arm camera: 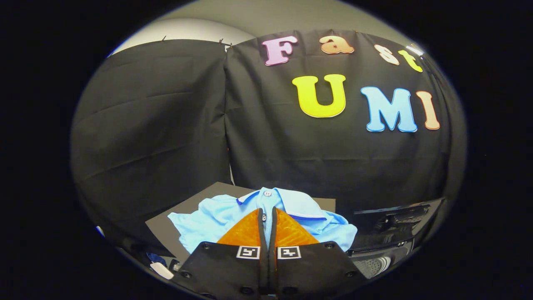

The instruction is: Put the clothes into the washing machine and then close the washing machine lid.

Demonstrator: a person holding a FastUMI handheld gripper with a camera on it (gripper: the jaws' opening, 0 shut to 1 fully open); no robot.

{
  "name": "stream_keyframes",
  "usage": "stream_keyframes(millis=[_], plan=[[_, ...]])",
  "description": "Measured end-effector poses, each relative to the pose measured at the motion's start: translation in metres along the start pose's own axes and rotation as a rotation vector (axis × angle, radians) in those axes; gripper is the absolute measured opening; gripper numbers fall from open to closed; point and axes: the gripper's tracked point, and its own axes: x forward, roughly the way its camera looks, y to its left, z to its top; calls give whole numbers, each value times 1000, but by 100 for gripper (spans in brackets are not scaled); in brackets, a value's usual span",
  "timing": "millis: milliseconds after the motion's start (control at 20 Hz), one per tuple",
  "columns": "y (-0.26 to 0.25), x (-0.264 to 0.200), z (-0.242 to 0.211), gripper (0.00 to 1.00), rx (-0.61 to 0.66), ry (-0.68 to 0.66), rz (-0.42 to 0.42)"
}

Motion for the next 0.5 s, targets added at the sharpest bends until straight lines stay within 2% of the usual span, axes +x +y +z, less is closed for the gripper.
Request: stream_keyframes(millis=[500], plan=[[-80,-35,-6,1,43,-5,-140]])
